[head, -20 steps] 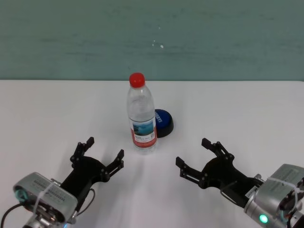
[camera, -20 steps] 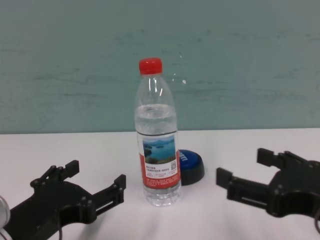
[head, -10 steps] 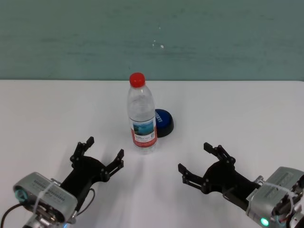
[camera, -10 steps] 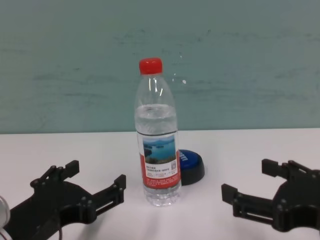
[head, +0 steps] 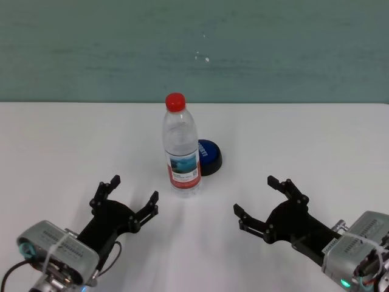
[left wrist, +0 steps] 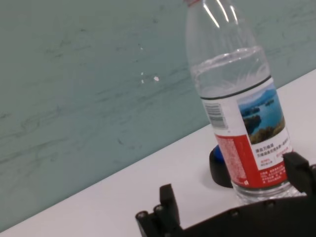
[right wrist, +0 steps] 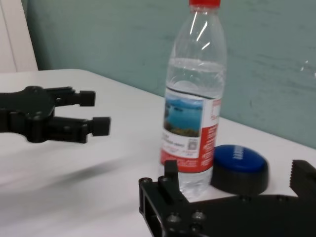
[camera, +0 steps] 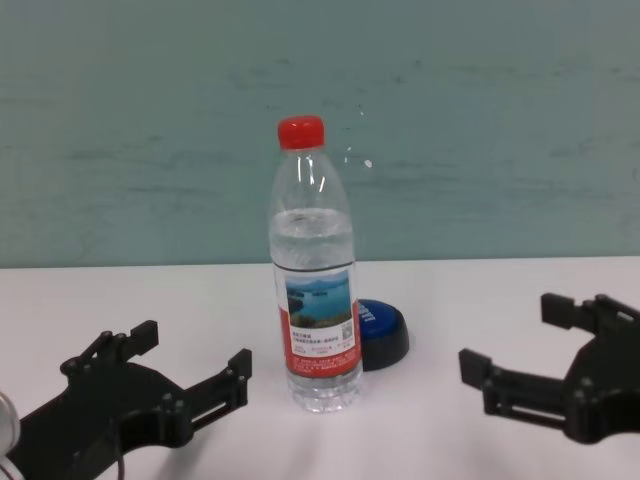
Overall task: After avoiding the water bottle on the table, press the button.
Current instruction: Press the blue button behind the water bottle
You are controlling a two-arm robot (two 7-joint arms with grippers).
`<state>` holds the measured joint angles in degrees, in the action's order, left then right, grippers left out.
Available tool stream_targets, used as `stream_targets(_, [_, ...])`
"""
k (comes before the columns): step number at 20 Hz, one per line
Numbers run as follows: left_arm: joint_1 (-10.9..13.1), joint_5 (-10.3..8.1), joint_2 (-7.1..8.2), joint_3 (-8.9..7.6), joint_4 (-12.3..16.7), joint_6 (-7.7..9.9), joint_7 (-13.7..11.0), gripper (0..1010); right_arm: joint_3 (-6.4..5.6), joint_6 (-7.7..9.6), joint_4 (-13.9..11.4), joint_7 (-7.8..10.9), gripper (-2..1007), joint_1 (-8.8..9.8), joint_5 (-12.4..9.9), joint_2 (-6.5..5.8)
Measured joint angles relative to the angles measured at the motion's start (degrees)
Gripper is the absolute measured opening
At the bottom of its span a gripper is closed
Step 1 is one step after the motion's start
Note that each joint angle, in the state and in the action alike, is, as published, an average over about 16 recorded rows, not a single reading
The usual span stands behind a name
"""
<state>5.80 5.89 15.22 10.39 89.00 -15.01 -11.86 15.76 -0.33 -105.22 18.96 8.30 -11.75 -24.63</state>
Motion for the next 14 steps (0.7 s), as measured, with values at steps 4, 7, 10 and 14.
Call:
stream_targets(4, [0.0,0.00,0.00,0.00,0.0,0.00,0.0,1000,-0.76,-0.06,-0.4,0.18,1004,0.26,-0.3,-0.06])
stream_targets(7, [0.0,0.00,0.00,0.00,0.0,0.00,0.0,1000,-1.36,-0.11,-0.5,0.33,1004,0.37,-0.8,-0.10])
stream_targets(10, [0.0,0.00,0.00,0.00,0.0,0.00,0.0,1000,-1.91,-0.09,-0.4,0.46,1004,0.41,-1.3,-0.20])
stream_targets(14, [0.0,0.00,0.00,0.00,0.0,0.00,0.0,1000,-2.58,-0.05,0.0,0.51,1004,0.38,-1.9,-0.36])
